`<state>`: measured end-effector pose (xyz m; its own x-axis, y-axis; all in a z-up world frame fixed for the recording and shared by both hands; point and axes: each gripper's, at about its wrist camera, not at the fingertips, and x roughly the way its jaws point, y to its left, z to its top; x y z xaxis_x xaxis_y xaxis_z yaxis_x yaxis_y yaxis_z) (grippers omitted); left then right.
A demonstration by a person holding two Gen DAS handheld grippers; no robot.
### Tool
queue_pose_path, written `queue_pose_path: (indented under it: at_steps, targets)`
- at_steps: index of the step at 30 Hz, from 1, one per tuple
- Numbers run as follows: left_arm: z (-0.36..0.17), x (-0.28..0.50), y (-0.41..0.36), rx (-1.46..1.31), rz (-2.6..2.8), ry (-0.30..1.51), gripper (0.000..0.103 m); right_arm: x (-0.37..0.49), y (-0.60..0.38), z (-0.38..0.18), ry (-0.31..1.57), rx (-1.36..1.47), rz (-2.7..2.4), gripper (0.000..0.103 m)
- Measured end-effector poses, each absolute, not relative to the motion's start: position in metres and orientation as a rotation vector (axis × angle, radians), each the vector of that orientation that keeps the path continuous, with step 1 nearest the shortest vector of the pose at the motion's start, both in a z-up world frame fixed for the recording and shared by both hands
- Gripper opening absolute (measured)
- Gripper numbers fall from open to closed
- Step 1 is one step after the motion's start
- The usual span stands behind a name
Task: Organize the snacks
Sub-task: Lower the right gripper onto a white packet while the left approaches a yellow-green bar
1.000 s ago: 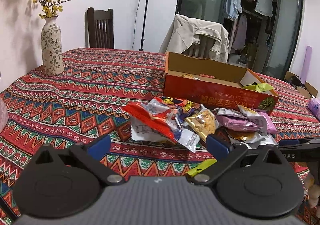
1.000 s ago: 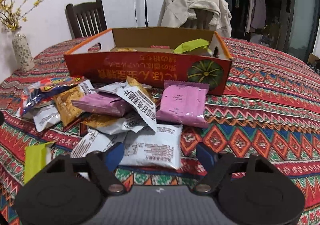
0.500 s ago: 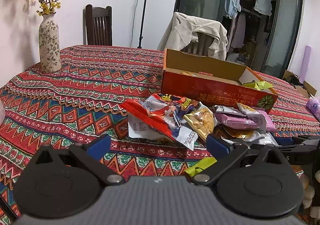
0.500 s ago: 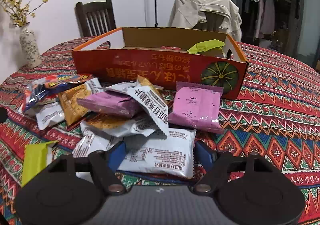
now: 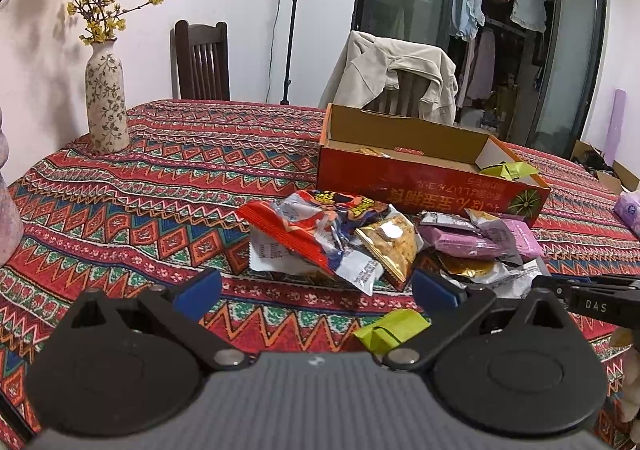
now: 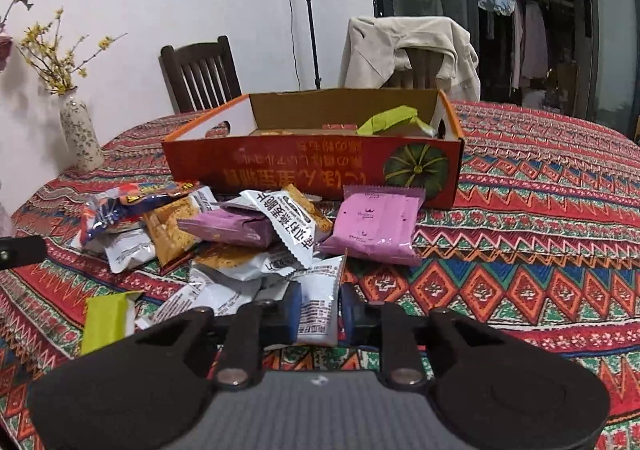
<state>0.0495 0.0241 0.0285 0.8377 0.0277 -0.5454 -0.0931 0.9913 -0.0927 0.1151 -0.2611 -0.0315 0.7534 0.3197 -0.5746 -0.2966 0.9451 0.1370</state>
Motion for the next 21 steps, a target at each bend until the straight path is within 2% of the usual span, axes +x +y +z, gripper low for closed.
queue_pose_path:
  at_steps: [3, 5, 6, 7, 10, 14, 16, 17, 18, 20, 21]
  targets:
    - [0.028, 0.047, 0.019, -0.108, 0.057, 0.575, 0.103, 0.112, -0.266, -0.032, 0.632, 0.043, 0.351, 0.025]
    - [0.027, 0.045, 0.016, -0.104, 0.059, 0.575, 0.103, 0.112, -0.267, -0.033, 0.635, 0.046, 0.357, 0.037]
    - [0.027, 0.044, 0.016, -0.104, 0.061, 0.575, 0.103, 0.113, -0.266, -0.034, 0.64, 0.045, 0.36, 0.051]
    - [0.027, 0.043, 0.017, -0.105, 0.063, 0.574, 0.103, 0.114, -0.265, -0.035, 0.642, 0.04, 0.36, 0.059]
    - [0.026, 0.042, 0.02, -0.114, 0.075, 0.575, 0.103, 0.12, -0.257, -0.04, 0.666, 0.012, 0.361, 0.063]
    - [0.024, 0.043, 0.024, -0.125, 0.086, 0.579, 0.103, 0.13, -0.248, -0.047, 0.702, -0.001, 0.37, 0.082]
    - [0.023, 0.045, 0.023, -0.129, 0.084, 0.583, 0.103, 0.13, -0.241, -0.048, 0.703, -0.033, 0.366, 0.082]
    - [0.022, 0.045, 0.022, -0.13, 0.08, 0.585, 0.103, 0.13, -0.237, -0.049, 0.699, -0.057, 0.36, 0.078]
    - [0.022, 0.046, 0.021, -0.13, 0.076, 0.588, 0.103, 0.128, -0.234, -0.05, 0.689, -0.076, 0.361, 0.074]
    - [0.02, 0.048, 0.018, -0.128, 0.068, 0.595, 0.103, 0.124, -0.232, -0.049, 0.675, -0.081, 0.389, 0.056]
    - [0.019, 0.049, 0.017, -0.127, 0.065, 0.6, 0.103, 0.123, -0.232, -0.048, 0.667, -0.084, 0.385, 0.053]
